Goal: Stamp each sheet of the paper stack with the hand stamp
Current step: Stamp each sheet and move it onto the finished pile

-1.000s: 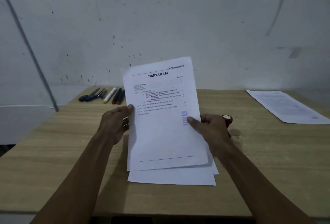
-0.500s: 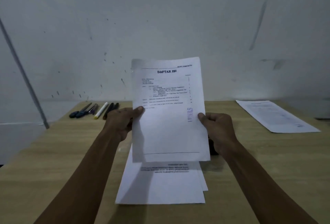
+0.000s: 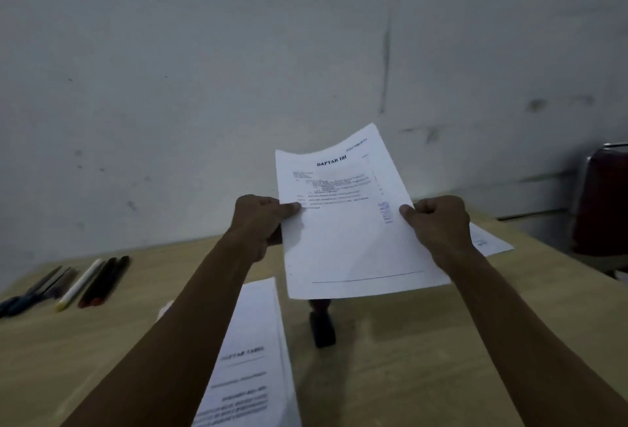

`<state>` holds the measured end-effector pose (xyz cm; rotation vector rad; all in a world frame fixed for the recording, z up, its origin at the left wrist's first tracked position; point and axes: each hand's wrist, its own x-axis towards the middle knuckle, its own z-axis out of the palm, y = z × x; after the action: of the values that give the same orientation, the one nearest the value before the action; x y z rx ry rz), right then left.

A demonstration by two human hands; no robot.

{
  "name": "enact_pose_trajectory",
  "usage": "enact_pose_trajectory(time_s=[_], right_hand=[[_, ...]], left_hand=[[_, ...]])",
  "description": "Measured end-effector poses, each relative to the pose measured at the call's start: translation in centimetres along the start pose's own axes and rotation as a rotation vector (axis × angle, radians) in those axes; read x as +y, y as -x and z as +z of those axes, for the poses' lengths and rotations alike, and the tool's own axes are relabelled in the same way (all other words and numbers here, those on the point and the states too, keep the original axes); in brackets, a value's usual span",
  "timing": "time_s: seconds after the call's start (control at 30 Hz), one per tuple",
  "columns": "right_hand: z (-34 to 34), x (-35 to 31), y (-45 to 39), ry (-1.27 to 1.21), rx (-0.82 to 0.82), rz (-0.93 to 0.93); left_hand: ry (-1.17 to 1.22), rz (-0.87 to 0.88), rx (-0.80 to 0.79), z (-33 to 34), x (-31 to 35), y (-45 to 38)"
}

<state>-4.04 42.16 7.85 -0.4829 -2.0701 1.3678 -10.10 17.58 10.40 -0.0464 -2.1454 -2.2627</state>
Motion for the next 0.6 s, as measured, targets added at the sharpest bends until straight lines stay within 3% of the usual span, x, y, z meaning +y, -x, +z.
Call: enact_pose_trajectory(time_s=[0.3,0.6], right_hand=[[-5.5,8.0,-8.6,0.475,0.098,0.17],[-5.9,16.9,-16.6,0.662,0.139,0.215]], left_hand=[[-0.217,-0.113,-0.129,15.7,-2.9,-4.7],[-0.402,-0.235,-0.114,25.7,-10.9,-10.1]])
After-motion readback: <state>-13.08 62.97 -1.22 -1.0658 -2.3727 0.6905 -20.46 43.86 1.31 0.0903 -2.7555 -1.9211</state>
